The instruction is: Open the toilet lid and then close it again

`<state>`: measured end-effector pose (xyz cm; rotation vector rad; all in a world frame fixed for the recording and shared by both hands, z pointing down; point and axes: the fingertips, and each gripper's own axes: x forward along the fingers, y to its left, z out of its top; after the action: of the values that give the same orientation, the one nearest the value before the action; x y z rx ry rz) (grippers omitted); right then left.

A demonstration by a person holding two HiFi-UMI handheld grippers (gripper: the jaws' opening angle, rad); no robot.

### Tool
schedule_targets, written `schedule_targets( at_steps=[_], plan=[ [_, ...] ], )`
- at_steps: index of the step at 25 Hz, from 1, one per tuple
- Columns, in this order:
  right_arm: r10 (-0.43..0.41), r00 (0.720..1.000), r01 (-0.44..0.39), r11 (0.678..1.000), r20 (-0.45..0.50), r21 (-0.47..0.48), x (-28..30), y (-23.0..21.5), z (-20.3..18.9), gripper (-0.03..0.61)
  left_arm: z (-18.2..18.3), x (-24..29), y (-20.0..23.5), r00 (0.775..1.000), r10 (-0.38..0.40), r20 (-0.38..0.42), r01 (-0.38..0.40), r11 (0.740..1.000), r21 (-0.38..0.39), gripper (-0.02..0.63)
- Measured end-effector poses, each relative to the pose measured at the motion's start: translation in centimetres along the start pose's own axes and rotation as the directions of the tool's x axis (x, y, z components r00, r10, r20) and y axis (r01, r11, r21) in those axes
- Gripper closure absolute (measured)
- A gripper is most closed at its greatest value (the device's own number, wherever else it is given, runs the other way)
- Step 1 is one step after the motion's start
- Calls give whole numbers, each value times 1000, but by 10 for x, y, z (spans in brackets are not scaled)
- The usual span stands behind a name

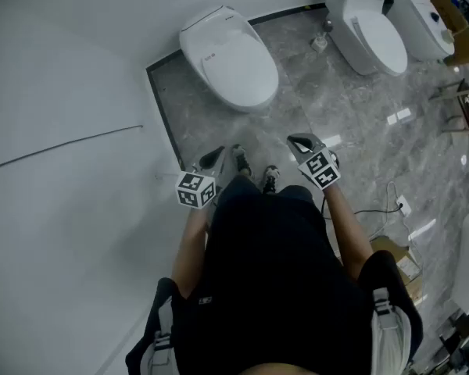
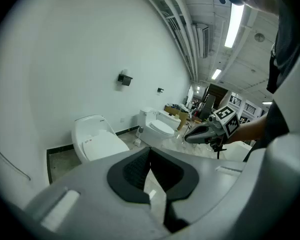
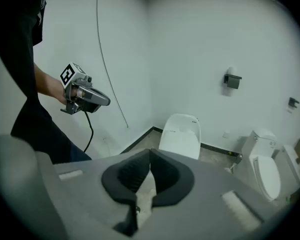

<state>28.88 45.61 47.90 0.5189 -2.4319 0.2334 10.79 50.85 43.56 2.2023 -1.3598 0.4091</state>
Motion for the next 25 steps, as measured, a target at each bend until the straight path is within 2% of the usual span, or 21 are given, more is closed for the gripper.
schedule_targets(
  at_steps=[10, 25],
  plan=[
    [11, 1000, -11, 1000, -7, -11, -7, 2, -12, 574, -14, -1, -14, 1000, 9, -4, -9, 1000, -27, 603],
    [-18, 1000, 18, 1000, -10, -18, 0, -1, -1, 574, -14, -7, -1, 1000, 25, 13, -24, 998, -53, 603]
  ],
)
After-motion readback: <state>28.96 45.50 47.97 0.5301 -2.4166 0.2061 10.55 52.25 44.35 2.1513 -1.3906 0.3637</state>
